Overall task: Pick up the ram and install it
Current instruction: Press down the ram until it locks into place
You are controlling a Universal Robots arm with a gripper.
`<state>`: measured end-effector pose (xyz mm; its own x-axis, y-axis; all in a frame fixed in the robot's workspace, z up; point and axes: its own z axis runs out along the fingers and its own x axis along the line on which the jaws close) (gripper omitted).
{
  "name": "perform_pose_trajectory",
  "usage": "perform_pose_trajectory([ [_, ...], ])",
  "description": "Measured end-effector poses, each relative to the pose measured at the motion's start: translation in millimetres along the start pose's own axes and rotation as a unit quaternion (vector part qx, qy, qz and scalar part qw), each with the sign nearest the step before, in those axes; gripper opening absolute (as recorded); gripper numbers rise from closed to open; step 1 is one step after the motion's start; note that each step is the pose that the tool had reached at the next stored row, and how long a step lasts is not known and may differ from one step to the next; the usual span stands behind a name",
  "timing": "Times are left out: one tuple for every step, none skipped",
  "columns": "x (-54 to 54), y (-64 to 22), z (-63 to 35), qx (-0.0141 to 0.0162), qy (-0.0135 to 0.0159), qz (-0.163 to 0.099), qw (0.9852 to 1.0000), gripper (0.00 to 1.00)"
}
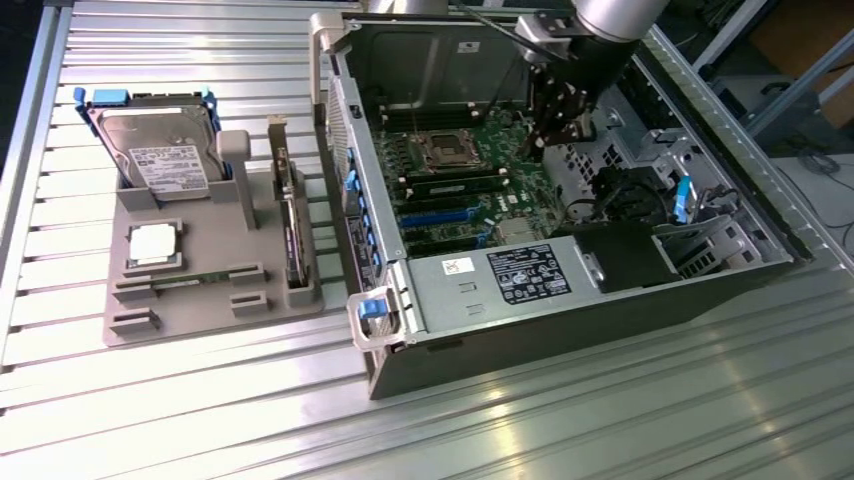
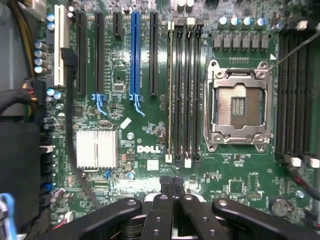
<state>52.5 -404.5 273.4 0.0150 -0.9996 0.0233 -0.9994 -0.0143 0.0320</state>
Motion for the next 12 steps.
perform_pose_trajectory([
  [0.2,0.1,-7.5,0.0000,0.0000,0.000,1.0000,0.11],
  [0.3,0.2,-12.1,0.0000,0.0000,0.000,1.0000,0.11],
  [0.4,0.3,-15.7,0.0000,0.0001,0.000,1.0000,0.11],
  [0.4,0.4,-17.3,0.0000,0.0000,0.000,1.0000,0.11],
  [0.4,0.4,-17.6,0.0000,-0.0007,0.000,1.0000,0.11],
  [0.4,0.4,-17.6,0.0000,-0.0008,0.000,1.0000,0.11],
  [0.4,0.4,-17.6,0.0000,-0.0007,0.000,1.0000,0.11],
  [0.4,0.4,-17.7,0.0000,-0.0007,0.000,1.0000,0.11],
  [0.4,0.4,-17.7,0.0000,-0.0006,0.000,1.0000,0.11],
  [0.4,0.4,-17.7,0.0000,-0.0007,0.000,1.0000,0.11],
  [0.4,0.4,-17.7,0.0000,-0.0007,0.000,1.0000,0.11],
  [0.4,0.4,-17.7,0.0000,-0.0007,0.000,1.0000,0.11],
])
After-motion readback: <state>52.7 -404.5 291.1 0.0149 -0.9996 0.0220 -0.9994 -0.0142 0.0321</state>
